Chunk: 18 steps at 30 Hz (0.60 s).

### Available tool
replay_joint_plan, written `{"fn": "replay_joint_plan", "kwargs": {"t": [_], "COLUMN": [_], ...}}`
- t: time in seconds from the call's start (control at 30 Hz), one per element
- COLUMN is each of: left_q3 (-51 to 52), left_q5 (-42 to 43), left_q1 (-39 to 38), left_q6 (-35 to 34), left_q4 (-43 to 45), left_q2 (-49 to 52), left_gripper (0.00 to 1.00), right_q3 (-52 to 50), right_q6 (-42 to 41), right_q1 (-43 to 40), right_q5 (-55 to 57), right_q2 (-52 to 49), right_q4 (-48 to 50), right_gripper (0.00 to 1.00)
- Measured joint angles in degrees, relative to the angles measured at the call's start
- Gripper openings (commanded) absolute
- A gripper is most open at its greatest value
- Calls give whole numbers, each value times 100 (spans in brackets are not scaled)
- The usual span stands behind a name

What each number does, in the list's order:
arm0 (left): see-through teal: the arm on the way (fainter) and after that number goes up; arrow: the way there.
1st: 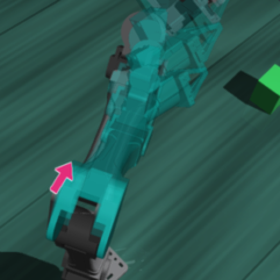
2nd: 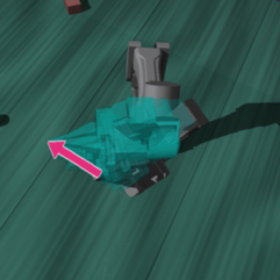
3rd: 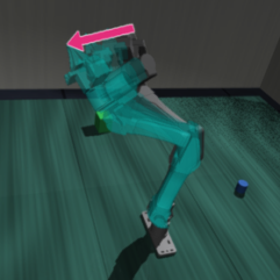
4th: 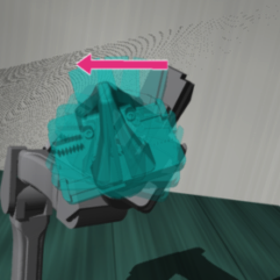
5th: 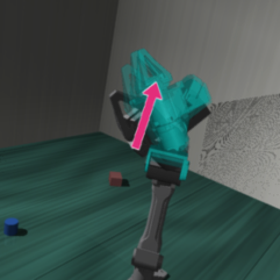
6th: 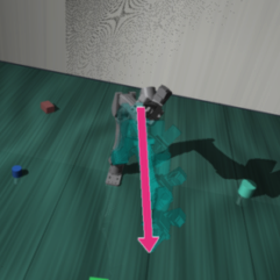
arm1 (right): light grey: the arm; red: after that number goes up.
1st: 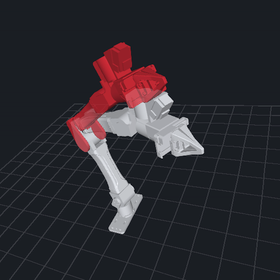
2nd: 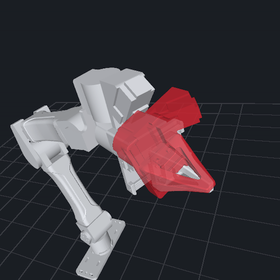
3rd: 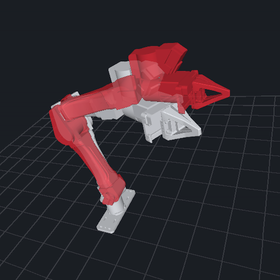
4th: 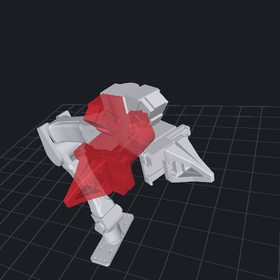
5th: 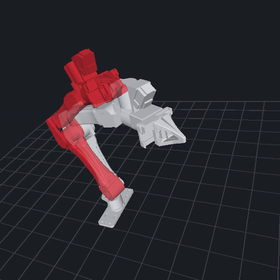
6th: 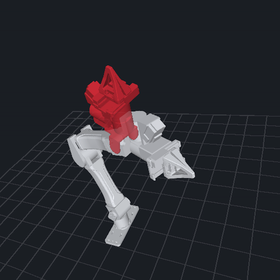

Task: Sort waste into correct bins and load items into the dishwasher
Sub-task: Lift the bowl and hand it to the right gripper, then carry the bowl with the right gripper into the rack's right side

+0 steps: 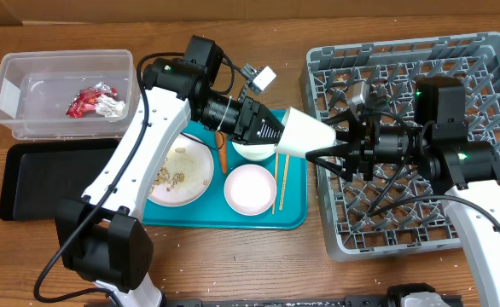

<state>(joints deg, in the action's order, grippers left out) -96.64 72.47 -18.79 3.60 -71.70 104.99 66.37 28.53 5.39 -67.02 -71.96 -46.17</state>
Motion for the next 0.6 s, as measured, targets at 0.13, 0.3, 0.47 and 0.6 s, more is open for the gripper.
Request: {"fn": "replay_joint_plan", "kwargs": {"t": [0.13, 0.3, 0.47, 0.6], "left_q3": [0, 0, 0, 0], "left_q5": [-632, -2297, -3923, -4826], "left_q1": [7, 186, 507, 686], "left_q6": [-92, -702, -1187, -1320], "left_q4": [-68, -352, -750, -1045], "left_q2": [0, 0, 0, 0], "left_gripper": [31, 32, 34, 33], "right_q3": [0, 0, 107, 590], "right_q6": [-227, -1141, -2129, -2806], "right_q1": [2, 0, -103, -688], "right_q5": [317, 1663, 3495, 4903], "right_q2": [0, 0, 0, 0], "right_q4": [-94, -142, -811, -1631], "right_gripper": [50, 39, 35, 35]}}
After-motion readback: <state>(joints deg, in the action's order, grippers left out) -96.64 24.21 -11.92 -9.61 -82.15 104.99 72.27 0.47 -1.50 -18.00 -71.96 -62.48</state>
